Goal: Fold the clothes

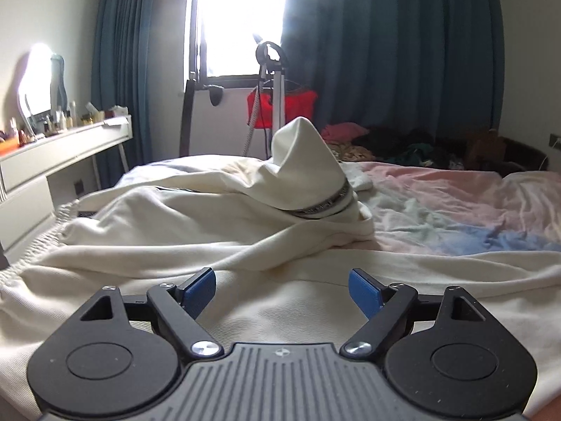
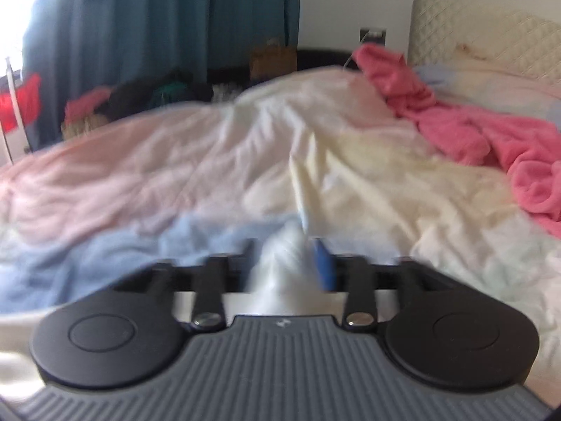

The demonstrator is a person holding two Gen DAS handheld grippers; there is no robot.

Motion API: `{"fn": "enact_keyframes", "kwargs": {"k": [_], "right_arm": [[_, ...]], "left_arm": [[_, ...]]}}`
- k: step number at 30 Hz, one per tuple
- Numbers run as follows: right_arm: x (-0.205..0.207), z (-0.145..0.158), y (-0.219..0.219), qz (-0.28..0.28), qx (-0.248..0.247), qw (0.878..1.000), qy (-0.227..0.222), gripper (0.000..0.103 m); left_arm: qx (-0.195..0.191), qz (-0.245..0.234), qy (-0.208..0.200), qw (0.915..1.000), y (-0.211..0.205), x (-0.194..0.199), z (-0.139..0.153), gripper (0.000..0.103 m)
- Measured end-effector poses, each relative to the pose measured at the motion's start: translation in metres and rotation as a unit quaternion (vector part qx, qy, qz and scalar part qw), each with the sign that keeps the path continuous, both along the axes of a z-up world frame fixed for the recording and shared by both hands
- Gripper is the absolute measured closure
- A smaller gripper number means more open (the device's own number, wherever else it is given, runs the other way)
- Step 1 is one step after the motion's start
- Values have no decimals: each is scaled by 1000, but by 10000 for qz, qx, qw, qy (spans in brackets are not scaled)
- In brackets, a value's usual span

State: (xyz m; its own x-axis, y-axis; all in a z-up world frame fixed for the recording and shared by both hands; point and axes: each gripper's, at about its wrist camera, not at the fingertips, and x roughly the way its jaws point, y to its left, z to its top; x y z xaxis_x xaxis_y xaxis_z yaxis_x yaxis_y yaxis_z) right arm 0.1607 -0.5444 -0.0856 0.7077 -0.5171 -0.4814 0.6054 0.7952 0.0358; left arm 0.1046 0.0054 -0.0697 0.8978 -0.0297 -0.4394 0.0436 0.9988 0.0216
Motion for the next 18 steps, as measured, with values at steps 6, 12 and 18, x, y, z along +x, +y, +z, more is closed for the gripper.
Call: {"fn": "enact_keyframes", "kwargs": {"k": [6,12,18], "right_arm": [[-36,58,63,800,55,9946,-653,30],[-81,86,134,1709,416,9793,-1005,30],[-128,95,195,2490,611,9593,-1181,30]], "left_arm": [[-127,115,4,9999,13,-19,9,18],[-237,173,-252,9993,22,-53,29,15],[-298,47,-480,9984,21,-82,48,13]]}}
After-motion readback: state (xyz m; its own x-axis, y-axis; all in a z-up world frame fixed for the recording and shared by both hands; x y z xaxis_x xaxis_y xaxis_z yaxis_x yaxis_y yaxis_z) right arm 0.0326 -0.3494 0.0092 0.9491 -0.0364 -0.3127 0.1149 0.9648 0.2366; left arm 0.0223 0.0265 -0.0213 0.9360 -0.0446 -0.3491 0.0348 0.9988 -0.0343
